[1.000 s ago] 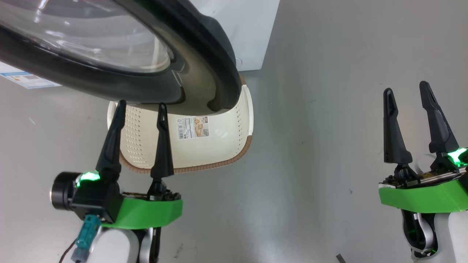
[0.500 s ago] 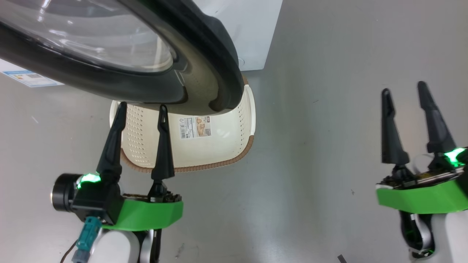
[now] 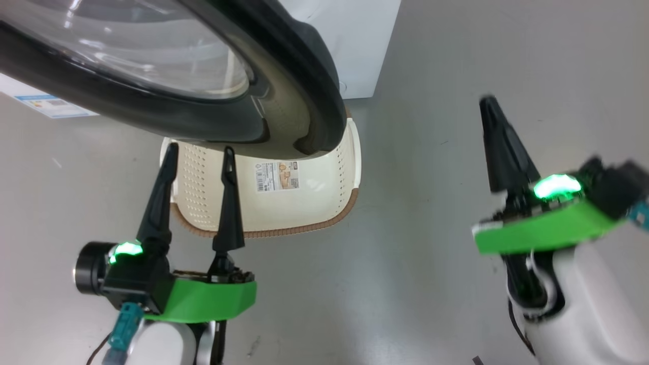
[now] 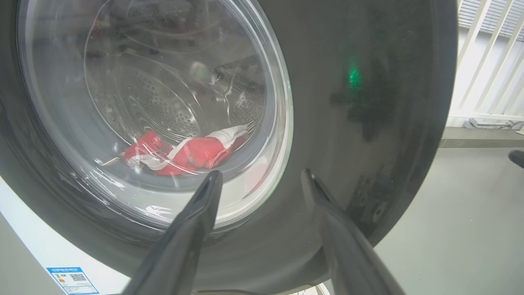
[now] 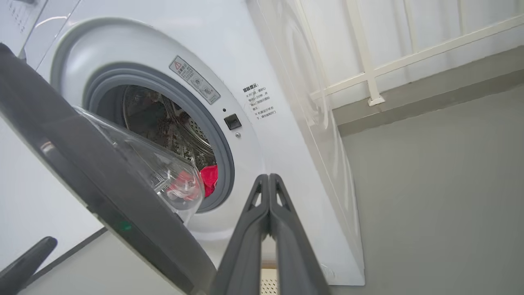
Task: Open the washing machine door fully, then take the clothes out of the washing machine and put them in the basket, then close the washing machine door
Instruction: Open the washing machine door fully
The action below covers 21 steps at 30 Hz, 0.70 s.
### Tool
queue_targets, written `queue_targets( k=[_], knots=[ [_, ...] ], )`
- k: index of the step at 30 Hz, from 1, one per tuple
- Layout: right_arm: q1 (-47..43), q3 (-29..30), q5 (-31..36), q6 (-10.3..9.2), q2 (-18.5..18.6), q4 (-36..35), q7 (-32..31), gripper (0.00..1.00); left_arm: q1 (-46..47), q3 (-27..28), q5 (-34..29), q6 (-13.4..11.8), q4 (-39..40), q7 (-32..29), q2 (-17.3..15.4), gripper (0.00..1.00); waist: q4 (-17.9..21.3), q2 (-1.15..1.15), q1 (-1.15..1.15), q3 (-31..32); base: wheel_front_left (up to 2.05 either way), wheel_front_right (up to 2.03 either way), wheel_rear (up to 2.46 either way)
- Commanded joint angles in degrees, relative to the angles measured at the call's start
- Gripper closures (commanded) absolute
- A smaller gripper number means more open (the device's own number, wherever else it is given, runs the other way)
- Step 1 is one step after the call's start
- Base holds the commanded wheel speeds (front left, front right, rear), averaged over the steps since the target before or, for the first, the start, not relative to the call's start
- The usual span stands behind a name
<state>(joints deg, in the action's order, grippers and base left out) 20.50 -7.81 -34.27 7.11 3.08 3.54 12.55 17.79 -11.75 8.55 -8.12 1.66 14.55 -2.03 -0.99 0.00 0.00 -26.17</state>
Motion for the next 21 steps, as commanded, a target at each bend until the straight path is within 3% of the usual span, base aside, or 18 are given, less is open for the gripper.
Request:
queue_targets(
  k=[1,10,11,21],
  knots=[
    [2.0,-1.7,-3.0,0.37,-0.2,-1.0,-1.3,1.0,-0.6,1.2,0.0,-0.4,1.6,0.4,-0.9,0.0,-0.3,0.0,0.0,-0.2,0.0,0.0,0.0],
    [12.6,-2.6,-28.7,0.37,1.3,0.3,-12.5,1.0,0.3,0.1,0.4,-0.5,1.9,0.4,-0.9,0.0,-2.1,0.0,0.0,-1.5,0.0,0.0,0.0],
    [12.6,-2.6,-28.7,0.37,1.3,0.3,-12.5,1.0,0.3,0.1,0.4,-0.5,1.9,0.4,-0.9,0.0,-2.1,0.0,0.0,-1.5,0.0,0.0,0.0],
    [22.9,-0.7,-57.4,0.37,3.6,4.9,-35.6,1.0,1.1,-1.0,0.8,-1.0,1.8,0.4,-0.9,0.0,-3.6,0.0,0.0,-2.6,0.0,0.0,0.0]
  ],
)
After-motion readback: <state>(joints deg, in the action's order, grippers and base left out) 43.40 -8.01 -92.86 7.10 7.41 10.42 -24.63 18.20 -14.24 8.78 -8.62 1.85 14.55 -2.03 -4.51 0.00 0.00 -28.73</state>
